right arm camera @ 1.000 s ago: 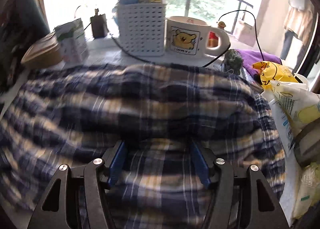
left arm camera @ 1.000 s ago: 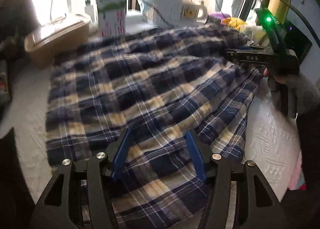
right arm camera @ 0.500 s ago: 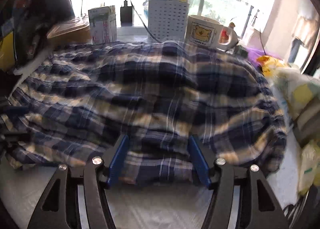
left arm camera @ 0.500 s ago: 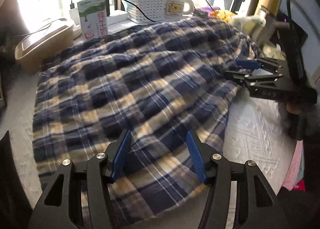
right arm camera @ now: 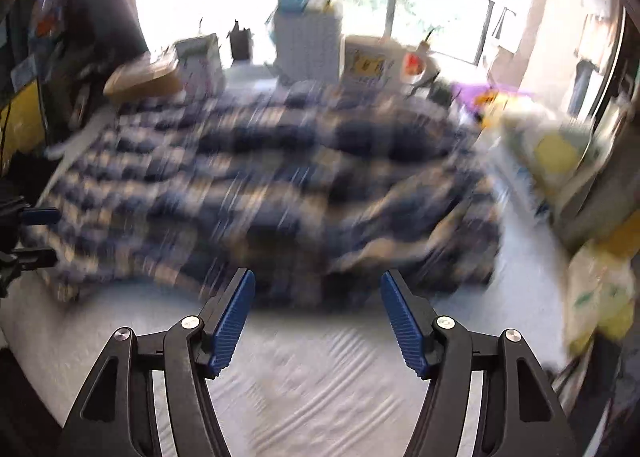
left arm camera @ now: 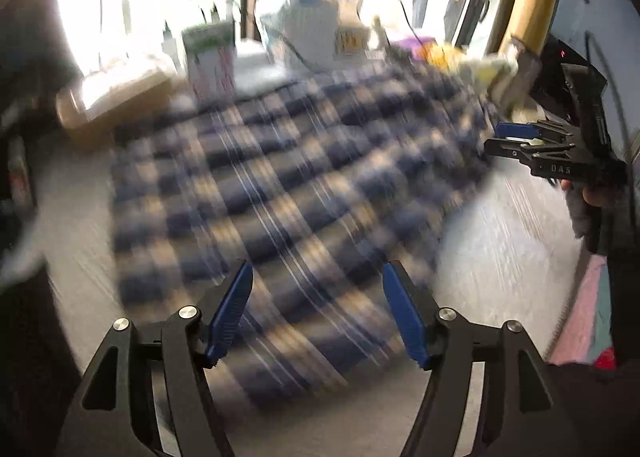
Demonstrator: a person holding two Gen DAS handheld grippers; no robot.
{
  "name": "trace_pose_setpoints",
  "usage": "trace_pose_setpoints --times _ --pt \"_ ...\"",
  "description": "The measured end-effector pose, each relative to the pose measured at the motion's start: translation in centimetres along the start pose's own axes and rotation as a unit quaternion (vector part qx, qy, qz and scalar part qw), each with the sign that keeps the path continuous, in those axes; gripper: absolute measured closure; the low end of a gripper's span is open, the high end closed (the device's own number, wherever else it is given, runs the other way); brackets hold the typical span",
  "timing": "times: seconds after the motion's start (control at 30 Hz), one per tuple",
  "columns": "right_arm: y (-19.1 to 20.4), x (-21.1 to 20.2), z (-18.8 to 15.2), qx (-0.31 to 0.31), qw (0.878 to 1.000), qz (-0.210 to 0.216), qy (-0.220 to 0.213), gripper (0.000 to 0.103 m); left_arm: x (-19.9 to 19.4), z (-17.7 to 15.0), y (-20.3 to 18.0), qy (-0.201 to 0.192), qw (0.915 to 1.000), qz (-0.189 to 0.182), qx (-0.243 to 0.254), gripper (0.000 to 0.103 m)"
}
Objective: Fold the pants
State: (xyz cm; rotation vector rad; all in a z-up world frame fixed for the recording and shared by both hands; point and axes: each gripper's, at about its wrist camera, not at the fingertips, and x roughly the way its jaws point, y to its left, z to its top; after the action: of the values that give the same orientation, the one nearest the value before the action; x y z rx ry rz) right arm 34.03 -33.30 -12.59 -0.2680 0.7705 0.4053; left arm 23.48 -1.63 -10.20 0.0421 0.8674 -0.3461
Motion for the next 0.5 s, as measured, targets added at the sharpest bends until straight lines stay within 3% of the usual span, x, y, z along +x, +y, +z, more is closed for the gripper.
trace_pose_setpoints --times 0.1,0.23,0.33,0.43,0.5 --pt "-1.7 1.8 4.0 -0.012 1.000 0.000 -0.014 0.035 1.4 3.4 2.2 -0.016 0.9995 0.026 0.009 0.035" --pt "-2.7 5.4 8.9 -0.005 1.000 0.018 -0.004 0.036 5.3 6.7 5.5 0.002 0.9987 0.050 -0.008 0.035" --pt "-2.3 9.4 10.5 -0.014 0.999 0.004 0.045 0.055 8.5 8.4 8.0 0.032 0.9970 0.066 -0.026 0.035" --pt "-1.8 13.1 11.1 -0.008 0.997 0.004 0.077 0.056 11.0 9.1 10.1 0.056 0.9948 0.073 -0.043 0.035" --pt "-1.9 14.2 11.8 -0.004 0.998 -0.003 0.068 0.056 11.4 9.3 10.8 0.048 0.9949 0.079 -0.040 0.035"
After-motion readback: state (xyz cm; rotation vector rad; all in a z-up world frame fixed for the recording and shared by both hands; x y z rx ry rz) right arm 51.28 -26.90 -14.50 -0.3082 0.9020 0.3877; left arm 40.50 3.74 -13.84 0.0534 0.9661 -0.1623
